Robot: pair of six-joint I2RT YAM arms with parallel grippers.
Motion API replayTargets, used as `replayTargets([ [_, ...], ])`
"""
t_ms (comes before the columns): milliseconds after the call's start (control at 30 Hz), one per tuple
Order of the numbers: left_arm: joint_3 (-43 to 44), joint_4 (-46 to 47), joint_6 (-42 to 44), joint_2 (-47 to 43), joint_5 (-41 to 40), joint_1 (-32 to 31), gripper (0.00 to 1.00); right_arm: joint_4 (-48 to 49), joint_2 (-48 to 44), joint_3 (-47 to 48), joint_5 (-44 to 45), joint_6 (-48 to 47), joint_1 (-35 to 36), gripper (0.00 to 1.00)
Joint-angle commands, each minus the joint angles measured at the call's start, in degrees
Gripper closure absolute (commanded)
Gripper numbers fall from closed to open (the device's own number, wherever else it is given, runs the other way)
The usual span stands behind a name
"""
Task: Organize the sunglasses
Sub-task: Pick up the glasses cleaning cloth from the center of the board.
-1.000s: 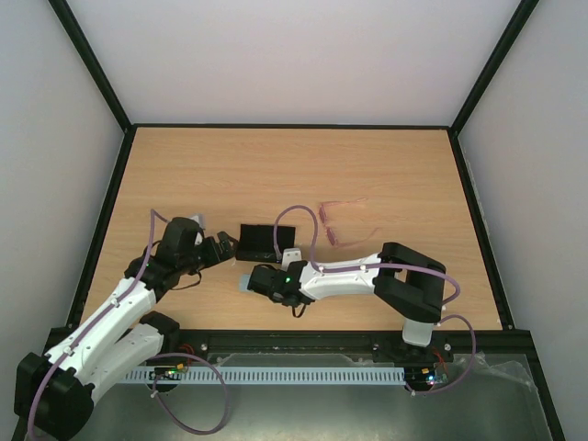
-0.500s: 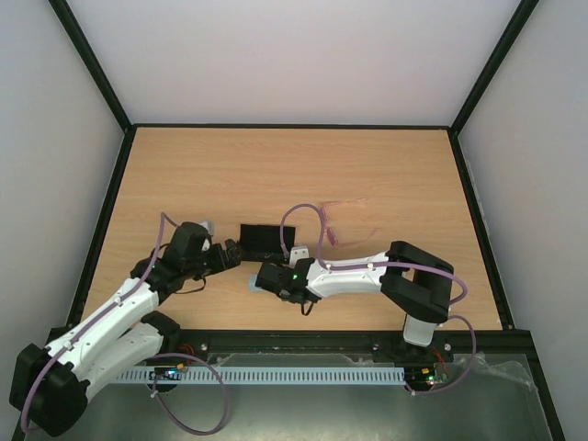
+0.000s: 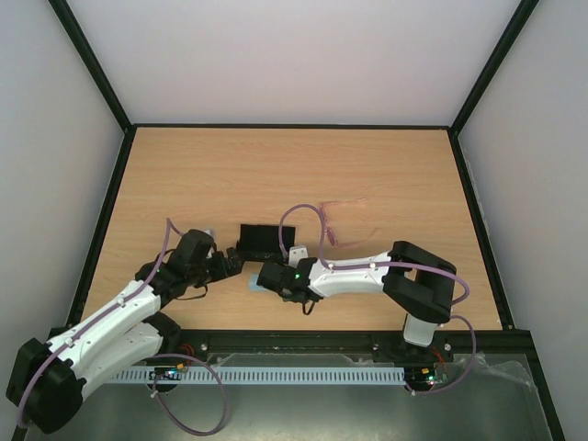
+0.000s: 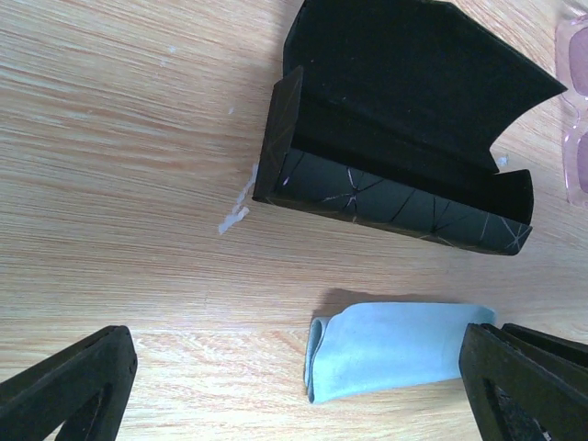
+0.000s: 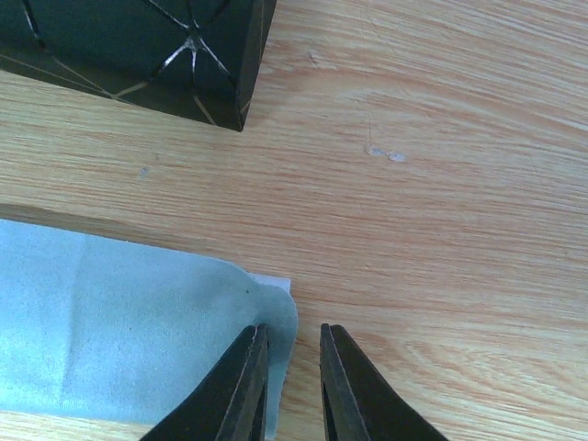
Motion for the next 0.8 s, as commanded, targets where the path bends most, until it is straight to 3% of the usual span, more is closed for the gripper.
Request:
replayTargets([
  [0, -0.6, -1.3, -1.0, 0.1, -1.8, -0.9, 0.02, 2.7, -0.8, -2.2, -1.6, -0.9, -0.4, 0.82],
  [567, 0.0, 3.6, -0.7, 11.1, -3.3, -7.3, 0.38, 5.3, -4.1, -4.8, -4.9, -2.2, -3.1, 0.82],
  [767, 0.8, 5.6, -2.9, 15.5, -5.1, -12.5, 0.41, 8.2, -6.1, -7.1, -6.8, -2.2, -4.1, 0.82],
])
